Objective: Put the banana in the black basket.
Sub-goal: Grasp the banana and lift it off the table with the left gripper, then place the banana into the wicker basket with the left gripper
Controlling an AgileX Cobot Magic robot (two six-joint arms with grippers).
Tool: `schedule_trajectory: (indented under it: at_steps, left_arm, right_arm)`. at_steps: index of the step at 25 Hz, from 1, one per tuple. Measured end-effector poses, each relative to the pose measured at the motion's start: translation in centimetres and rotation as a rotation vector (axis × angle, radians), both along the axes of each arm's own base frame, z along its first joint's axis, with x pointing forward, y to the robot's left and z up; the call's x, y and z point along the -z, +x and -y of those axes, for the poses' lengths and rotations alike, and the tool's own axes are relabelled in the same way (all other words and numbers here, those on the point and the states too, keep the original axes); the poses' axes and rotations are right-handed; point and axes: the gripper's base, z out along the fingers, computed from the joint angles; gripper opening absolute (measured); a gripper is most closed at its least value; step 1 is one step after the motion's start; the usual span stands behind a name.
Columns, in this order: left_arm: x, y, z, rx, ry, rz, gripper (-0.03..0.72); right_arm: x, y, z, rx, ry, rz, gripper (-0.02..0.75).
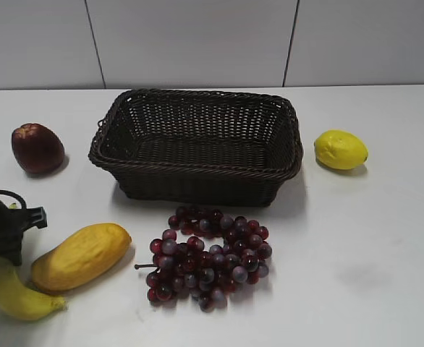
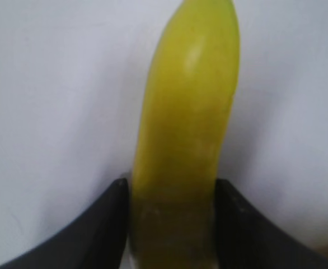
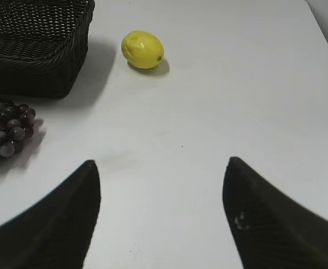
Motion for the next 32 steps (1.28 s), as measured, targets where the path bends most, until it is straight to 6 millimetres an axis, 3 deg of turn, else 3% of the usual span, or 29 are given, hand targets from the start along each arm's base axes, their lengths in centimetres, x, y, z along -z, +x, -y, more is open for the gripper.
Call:
schedule_trajectory:
  at_steps: [8,15,19,23,32]
  left_arm:
    - [-0.3,-0.7,-0.4,0.045,0.049,-0.069,0.4]
    - [-3.8,-1.0,-1.8,0.171,0.088,0.039,0.4]
    - [-6.7,-0.5,-2.8,0.246,0.156,0.149,0.4]
    - [-10.2,1.3,-3.0,0.348,0.221,0.274,0.4]
    - [-19.5,6.5,-0.4,0.639,0.466,0.585,0.4]
  right_arm:
    - [0.0,0.0,0.0,0.0,0.0,0.0,0.519]
    - [0.0,0.0,0.0,0.0,0.0,0.0,0.519]
    - [0.0,0.0,0.0,0.0,0.0,0.0,0.519]
    - [0.0,0.0,0.0,0.0,0.0,0.0,0.519]
    - [0.0,0.0,0.0,0.0,0.0,0.0,0.519]
